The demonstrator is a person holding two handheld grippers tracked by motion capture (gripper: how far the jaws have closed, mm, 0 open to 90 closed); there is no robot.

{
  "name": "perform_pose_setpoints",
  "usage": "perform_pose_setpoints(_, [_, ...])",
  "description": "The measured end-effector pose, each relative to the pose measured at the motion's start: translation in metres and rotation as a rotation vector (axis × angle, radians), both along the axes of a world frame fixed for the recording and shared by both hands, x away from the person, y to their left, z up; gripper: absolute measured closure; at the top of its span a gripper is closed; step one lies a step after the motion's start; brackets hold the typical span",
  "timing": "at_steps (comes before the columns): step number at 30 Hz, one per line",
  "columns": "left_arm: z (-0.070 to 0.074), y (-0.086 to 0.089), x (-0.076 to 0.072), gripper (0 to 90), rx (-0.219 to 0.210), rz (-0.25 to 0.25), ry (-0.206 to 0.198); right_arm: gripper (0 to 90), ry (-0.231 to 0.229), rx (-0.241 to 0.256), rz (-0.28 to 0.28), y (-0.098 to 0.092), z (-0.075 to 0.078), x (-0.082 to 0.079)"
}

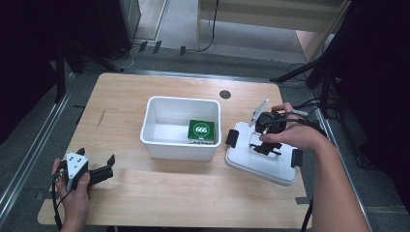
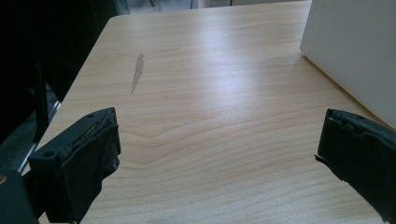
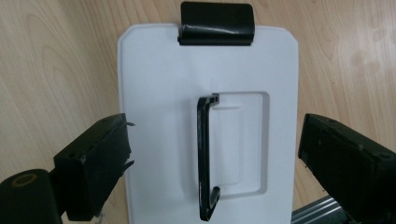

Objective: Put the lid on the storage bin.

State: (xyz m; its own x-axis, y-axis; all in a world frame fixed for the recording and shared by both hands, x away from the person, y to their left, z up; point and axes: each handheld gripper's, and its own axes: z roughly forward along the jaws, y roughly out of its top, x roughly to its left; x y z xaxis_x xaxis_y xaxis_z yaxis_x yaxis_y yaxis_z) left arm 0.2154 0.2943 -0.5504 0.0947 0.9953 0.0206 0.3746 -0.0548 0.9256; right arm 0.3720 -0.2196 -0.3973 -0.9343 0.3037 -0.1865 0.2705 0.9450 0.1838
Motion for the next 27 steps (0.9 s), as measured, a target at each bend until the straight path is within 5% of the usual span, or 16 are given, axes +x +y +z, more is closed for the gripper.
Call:
perform_pose_setpoints(11, [0.000,0.000,0.001,0.0,-0.002,0.000,0.003,17.0,0.013,-0.020,-0.060,-0.017,-0.019,-0.001])
perform_pose_setpoints(17, [0.000,0.000,0.001,0.0,-0.002,0.000,0.003,33.1,-0.011,-0.008,-0.103,-0.023,-0.030,-0.001])
perform_pose_setpoints(27, [0.000,0.000,0.000,0.0,0.001,0.002,0.002,55.3,-0.019,-0.031,-0.087,-0.029,-0.046,-0.002])
